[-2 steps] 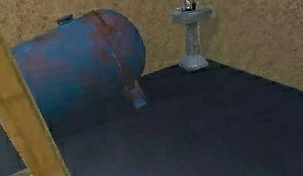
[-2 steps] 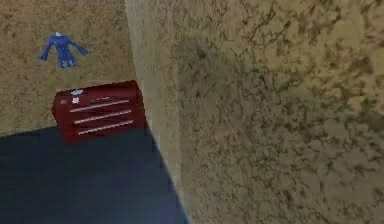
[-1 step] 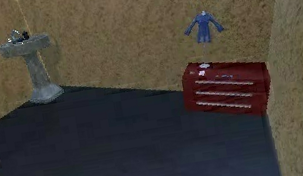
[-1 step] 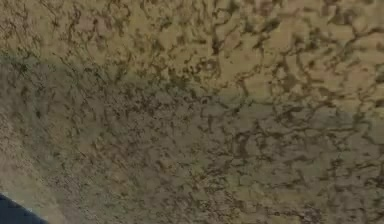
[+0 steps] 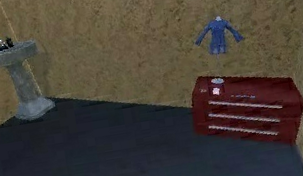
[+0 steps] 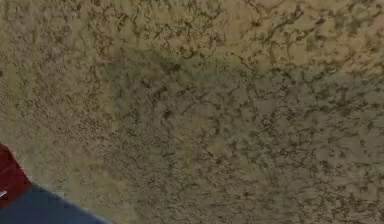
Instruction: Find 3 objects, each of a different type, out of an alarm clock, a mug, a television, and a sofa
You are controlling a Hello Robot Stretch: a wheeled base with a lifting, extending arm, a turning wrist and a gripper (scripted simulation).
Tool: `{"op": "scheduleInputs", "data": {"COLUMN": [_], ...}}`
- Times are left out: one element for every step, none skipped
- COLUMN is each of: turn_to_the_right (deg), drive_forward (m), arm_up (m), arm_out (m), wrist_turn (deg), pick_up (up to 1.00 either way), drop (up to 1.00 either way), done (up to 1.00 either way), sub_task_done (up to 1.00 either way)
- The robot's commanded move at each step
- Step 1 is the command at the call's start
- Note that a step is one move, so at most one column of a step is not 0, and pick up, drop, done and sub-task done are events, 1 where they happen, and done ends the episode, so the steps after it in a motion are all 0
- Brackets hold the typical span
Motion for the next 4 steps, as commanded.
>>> {"op": "scheduleInputs", "data": {"turn_to_the_right": [-45.0,-9.0,0.0,-45.0], "drive_forward": [0.0,0.0,0.85,0.0], "arm_up": [0.0,0.0,0.0,0.0], "arm_out": [0.0,0.0,0.0,0.0], "wrist_turn": [0.0,0.0,0.0,0.0], "pick_up": [0.0,0.0,0.0,0.0], "drop": [0.0,0.0,0.0,0.0], "done": [0.0,0.0,0.0,0.0], "sub_task_done": [0.0,0.0,0.0,0.0]}}
